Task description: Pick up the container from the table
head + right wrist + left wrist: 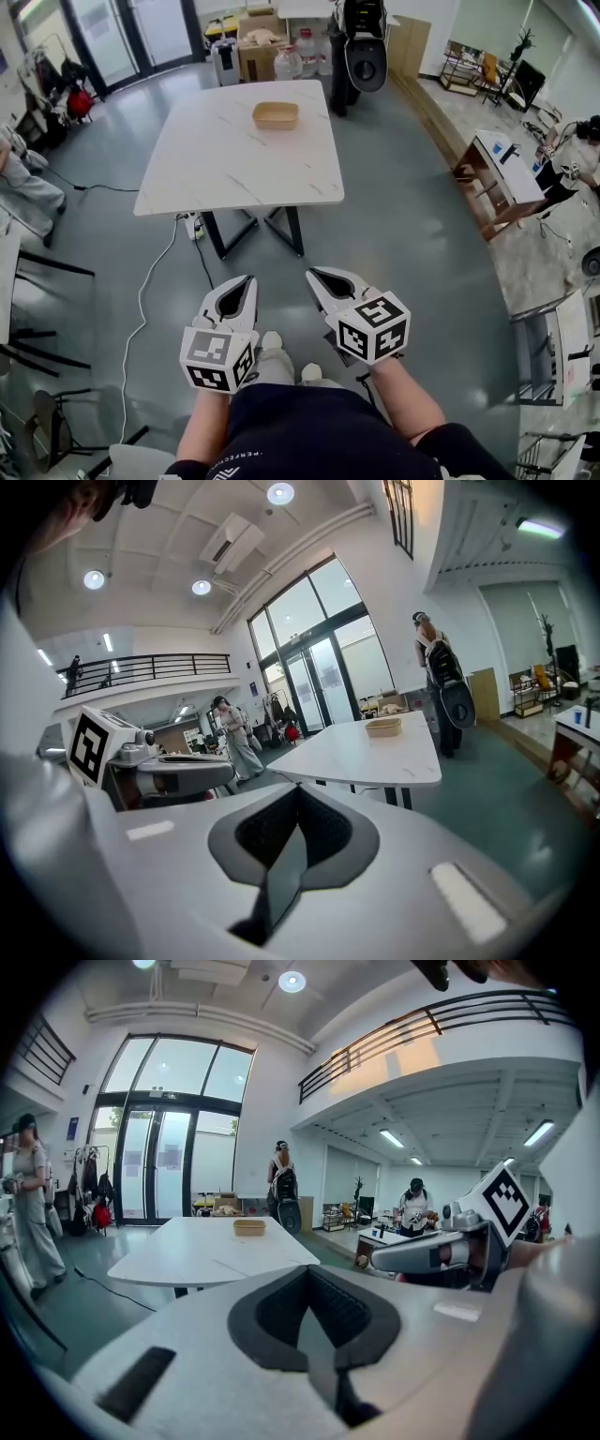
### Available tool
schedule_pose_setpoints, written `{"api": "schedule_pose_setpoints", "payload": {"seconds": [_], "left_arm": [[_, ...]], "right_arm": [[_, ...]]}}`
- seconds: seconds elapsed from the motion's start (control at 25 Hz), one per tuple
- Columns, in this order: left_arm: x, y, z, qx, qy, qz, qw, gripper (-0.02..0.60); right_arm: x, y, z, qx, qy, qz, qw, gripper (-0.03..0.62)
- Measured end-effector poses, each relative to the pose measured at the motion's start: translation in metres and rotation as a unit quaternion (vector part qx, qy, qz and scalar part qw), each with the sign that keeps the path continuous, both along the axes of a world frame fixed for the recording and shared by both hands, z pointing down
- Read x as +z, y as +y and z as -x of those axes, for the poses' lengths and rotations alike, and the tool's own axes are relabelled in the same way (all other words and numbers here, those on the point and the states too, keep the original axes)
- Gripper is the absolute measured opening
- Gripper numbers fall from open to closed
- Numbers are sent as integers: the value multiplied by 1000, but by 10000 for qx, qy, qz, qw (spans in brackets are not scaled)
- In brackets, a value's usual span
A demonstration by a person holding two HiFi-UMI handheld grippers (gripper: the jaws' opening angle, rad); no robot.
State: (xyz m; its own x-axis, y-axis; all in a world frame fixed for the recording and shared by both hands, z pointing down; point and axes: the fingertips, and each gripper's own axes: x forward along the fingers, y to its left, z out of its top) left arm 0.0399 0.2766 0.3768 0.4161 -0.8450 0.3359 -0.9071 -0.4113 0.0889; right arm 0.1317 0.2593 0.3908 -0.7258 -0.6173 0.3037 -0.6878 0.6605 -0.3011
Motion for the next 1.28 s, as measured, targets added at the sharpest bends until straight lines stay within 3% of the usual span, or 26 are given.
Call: {"api": "schedule_pose_setpoints", "payload": {"seconds": [0.32,0.8,1.28], "left_arm": [[9,-48,8,198,98,29,9998,-5],[16,-156,66,278,235,126,9993,-5],[23,-231,115,492,289,329,9978,-5]], "right_arm": [[9,-43,16,56,110,80,9999,0],[17,-147,70,71,237,184,9995,2],[21,-223,123,78,314,352,9989,2]]}}
